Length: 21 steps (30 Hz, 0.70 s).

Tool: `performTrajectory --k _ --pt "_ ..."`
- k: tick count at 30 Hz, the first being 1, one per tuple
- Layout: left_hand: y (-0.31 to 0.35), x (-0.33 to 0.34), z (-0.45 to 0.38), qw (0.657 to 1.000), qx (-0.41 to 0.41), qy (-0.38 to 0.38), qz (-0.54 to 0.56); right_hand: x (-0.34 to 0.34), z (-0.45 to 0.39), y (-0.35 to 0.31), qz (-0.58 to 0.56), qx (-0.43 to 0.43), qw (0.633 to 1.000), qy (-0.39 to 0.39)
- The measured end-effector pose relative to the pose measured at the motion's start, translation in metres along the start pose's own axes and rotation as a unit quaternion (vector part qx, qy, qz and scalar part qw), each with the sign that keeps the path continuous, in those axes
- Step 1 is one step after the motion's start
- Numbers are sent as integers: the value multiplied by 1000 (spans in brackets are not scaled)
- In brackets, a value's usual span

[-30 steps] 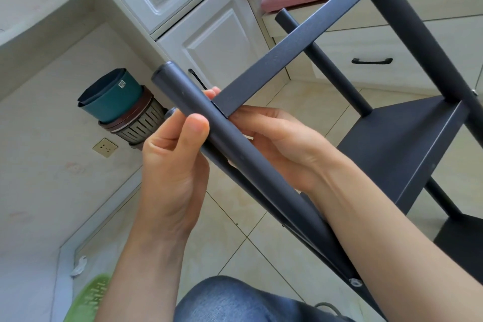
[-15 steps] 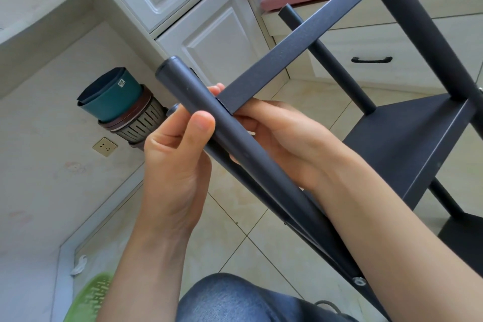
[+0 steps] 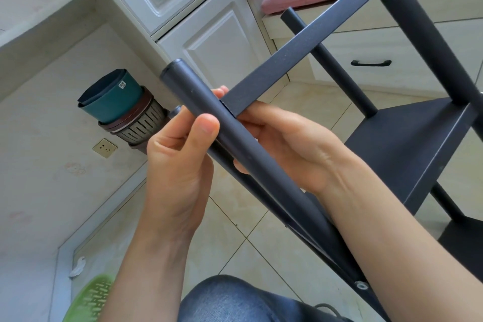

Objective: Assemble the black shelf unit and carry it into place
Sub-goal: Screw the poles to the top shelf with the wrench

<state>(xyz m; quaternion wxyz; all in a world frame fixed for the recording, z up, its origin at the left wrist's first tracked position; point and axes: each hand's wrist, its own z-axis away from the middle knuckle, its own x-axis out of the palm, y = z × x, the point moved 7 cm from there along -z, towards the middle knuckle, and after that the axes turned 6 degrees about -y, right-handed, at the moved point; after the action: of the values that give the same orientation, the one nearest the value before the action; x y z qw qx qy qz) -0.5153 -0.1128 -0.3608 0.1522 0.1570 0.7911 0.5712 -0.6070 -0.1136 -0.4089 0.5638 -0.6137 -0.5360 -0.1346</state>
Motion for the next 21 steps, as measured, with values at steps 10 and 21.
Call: performTrajectory --k 10,21 --pt "1 0 1 1000 -3 -4 -16 -1 -1 0 34 11 999 38" --pt "4 5 2 999 -1 -12 -40 0 3 -1 21 13 999 28"
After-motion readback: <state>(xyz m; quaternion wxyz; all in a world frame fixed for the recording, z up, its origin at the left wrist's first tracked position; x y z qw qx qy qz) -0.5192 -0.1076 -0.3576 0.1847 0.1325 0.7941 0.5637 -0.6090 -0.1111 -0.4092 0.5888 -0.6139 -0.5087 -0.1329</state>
